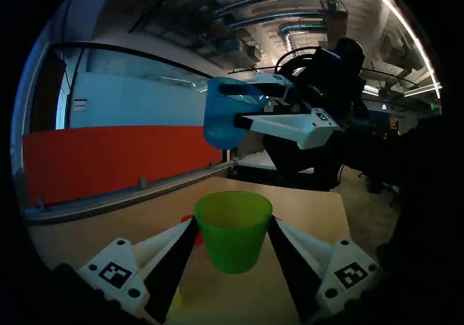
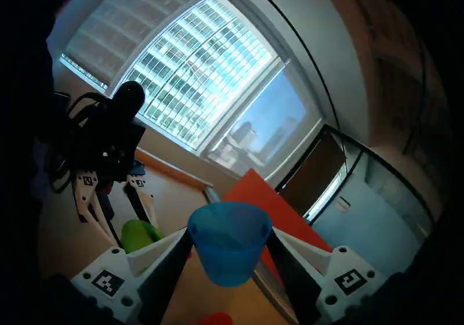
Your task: Pour water
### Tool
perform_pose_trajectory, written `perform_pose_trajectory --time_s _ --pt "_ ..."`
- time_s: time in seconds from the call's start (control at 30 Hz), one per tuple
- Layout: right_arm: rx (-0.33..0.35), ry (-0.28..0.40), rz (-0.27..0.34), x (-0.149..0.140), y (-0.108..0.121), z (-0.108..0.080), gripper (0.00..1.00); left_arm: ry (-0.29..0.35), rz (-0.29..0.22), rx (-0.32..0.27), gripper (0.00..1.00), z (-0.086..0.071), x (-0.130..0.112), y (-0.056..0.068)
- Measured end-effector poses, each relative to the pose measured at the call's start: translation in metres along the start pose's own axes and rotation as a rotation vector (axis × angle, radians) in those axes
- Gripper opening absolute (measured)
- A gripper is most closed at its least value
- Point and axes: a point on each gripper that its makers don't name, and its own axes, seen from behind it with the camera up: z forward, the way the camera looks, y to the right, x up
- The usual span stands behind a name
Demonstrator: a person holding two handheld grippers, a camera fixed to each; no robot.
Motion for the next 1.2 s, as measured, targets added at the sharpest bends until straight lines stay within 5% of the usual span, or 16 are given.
perform_pose_trajectory --time_s 1.2 --pt "-0.046 -0.034 -0.36 0.01 0.02 0.023 0.89 0.018 -0.003 -0.017 0.85 0.005 0.006 0.008"
